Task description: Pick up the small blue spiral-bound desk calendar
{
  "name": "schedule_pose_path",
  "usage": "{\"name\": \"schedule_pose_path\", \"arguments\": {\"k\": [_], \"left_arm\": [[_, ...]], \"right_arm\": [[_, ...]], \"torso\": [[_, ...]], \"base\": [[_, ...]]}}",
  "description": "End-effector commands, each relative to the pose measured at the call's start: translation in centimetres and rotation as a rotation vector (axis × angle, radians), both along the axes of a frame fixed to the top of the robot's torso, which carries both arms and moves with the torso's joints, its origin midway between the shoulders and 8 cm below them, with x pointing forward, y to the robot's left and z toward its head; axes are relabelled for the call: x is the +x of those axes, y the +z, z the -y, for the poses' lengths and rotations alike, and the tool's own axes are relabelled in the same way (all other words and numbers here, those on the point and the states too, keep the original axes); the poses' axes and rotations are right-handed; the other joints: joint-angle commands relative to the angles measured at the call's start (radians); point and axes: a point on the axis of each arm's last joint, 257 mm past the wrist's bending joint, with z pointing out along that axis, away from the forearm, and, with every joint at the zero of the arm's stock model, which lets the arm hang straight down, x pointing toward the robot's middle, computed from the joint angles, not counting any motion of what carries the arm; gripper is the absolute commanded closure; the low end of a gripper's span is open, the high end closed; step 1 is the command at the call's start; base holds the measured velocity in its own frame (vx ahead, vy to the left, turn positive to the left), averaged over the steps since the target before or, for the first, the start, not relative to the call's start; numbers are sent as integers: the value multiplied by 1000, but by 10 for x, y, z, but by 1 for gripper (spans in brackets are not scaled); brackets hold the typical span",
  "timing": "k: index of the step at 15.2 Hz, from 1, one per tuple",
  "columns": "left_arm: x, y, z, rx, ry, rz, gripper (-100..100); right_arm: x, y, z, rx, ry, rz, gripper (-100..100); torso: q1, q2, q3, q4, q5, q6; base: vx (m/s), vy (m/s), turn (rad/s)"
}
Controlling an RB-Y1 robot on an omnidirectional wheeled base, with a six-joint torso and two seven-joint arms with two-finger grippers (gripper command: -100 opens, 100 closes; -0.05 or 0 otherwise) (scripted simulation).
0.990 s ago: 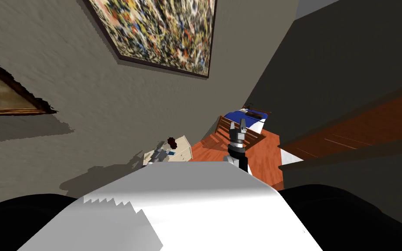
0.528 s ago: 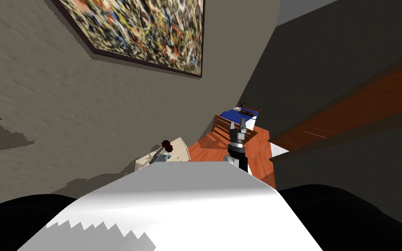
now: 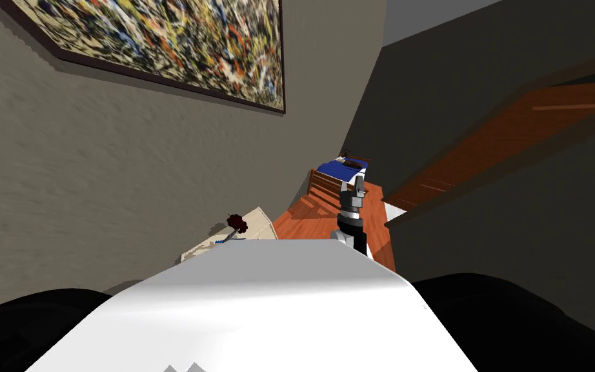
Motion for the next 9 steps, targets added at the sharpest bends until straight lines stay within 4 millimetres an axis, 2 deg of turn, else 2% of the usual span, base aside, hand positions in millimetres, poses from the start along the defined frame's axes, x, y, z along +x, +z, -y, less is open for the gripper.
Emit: {"name": "schedule_pose_path", "arguments": {"k": [1, 2, 3, 4, 5, 6, 7, 8, 9], "left_arm": [[-15, -12, -7, -20, 17, -53, -100], [-15, -12, -7, -24, 19, -53, -100], [-35, -29, -18, -22, 32, -121, -100], [-35, -29, -18, -36, 39, -123, -100], [-56, -45, -30, -22, 49, -189, -100], [-56, -45, -30, -38, 57, -191, -100], [-56, -45, -30, -45, 61, -192, -100], [-77, -59, -43, -33, 75, -256, -100], [-77, -59, -43, -50, 84, -258, -100]], "right_arm": [[0, 0, 0, 0, 0, 0, 0], [0, 0, 0, 0, 0, 0, 0], [0, 0, 0, 0, 0, 0, 0], [0, 0, 0, 0, 0, 0, 0], [0, 0, 0, 0, 0, 0, 0], [0, 0, 0, 0, 0, 0, 0], [0, 0, 0, 0, 0, 0, 0], [0, 0, 0, 0, 0, 0, 0], [0, 0, 0, 0, 0, 0, 0]], "torso": [[0, 0, 0, 0, 0, 0], [0, 0, 0, 0, 0, 0], [0, 0, 0, 0, 0, -1], [0, 0, 0, 0, 0, 0], [0, 0, 0, 0, 0, 0], [0, 0, 0, 0, 0, 0], [0, -1, 0, 0, 0, 0], [0, 0, 0, 0, 0, -1], [0, 0, 0, 0, 0, 0]], "base": [[38, -21, -248], [29, -9, -80], [32, -20, -208], [33, -20, -259], [44, -26, -384], [45, -17, -261], [28, -4, -27], [36, -14, -166], [38, -15, -210]]}}
